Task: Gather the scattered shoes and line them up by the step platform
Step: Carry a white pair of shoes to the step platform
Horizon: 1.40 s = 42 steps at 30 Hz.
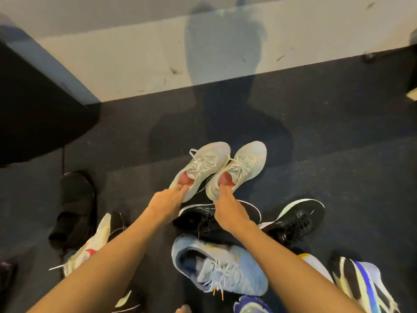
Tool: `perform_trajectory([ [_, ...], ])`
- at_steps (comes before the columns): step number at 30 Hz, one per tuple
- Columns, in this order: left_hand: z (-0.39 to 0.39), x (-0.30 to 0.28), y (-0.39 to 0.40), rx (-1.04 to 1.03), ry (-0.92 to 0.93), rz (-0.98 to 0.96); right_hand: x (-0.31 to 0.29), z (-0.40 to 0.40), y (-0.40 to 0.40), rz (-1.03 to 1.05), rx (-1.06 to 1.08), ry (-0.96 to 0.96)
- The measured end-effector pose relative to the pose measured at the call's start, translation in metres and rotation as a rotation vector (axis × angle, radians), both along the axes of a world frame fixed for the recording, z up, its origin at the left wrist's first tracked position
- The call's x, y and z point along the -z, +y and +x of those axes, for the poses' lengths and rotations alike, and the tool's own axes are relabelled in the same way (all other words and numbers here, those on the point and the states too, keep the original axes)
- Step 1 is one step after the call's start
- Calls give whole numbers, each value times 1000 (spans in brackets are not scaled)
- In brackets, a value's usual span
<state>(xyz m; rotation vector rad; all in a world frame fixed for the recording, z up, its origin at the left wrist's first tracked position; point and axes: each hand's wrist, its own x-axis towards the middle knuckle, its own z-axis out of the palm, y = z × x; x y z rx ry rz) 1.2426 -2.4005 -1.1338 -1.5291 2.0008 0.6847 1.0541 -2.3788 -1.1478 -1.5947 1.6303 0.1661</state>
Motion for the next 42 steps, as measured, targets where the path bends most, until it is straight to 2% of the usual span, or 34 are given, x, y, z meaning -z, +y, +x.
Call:
perform_trajectory([
  [3,-2,10,-3,-46,41,-26,7,-2,-13,71,96,-66],
  [5,-9,3,-8,-18,0,-127,0,-8,-22,98,152,-103],
  [8,-25,-35,-15,-21,54,-250,-34,-22,-32,52,190,-103],
  [11,-41,-96,-26,-45,151,-334,-101,-39,-43,-27,244,-104],
  [17,-85,-288,-68,-96,288,-451,-296,-76,-52,-224,180,-26],
  [21,-122,-451,-85,-44,383,-544,-464,-108,-55,-362,294,-106],
  [23,-133,-537,-80,-35,483,-572,-555,-124,-46,-446,356,-199],
  [28,-147,-750,-43,-211,836,-600,-764,-159,9,-658,442,-214],
  [30,-151,-818,-21,-180,970,-652,-832,-164,43,-781,486,-231],
  [33,-157,-893,14,-64,1100,-763,-904,-164,92,-956,507,-228],
  [36,-167,-944,47,68,1167,-822,-948,-164,133,-1086,557,-172],
  [39,-184,-975,75,240,1234,-879,-976,-167,172,-1180,619,-77],
  [42,-205,-995,100,313,1296,-824,-993,-175,212,-1245,690,-13],
])
